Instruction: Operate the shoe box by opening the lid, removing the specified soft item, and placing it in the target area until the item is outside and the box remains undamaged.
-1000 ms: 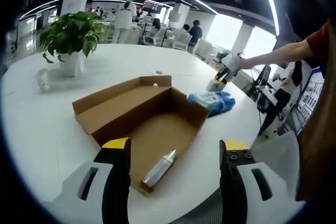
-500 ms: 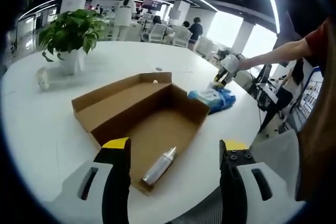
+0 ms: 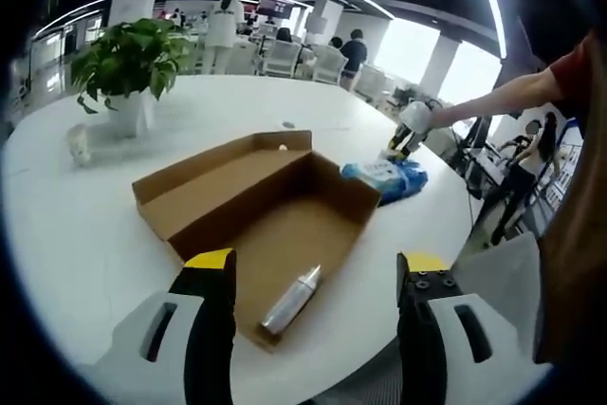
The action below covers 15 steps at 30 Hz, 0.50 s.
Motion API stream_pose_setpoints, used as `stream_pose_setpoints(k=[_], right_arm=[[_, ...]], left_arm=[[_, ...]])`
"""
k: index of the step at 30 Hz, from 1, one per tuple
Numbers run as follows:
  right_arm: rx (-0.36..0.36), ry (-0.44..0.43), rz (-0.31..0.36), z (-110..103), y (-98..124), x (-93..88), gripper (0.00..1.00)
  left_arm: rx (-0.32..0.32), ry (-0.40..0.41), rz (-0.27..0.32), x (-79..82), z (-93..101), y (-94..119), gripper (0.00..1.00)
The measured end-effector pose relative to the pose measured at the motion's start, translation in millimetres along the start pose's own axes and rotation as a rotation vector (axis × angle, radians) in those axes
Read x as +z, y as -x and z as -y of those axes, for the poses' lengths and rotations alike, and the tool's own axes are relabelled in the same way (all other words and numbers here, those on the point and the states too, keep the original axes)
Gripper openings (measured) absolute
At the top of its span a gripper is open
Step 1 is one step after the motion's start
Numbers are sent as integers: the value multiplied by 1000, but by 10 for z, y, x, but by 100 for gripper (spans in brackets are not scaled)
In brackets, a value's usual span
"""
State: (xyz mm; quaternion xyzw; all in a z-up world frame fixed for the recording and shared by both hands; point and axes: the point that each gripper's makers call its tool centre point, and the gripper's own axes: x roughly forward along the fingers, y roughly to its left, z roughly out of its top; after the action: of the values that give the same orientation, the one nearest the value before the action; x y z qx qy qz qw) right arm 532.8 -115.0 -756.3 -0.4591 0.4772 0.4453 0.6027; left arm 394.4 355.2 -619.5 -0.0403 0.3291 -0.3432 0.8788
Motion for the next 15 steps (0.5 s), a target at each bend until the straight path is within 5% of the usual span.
stream_pose_setpoints(k=[15], right_arm=[[-39,-51,-8,40,162,-41,21]], left_arm=[[1,4,26,42,-31,39,69]])
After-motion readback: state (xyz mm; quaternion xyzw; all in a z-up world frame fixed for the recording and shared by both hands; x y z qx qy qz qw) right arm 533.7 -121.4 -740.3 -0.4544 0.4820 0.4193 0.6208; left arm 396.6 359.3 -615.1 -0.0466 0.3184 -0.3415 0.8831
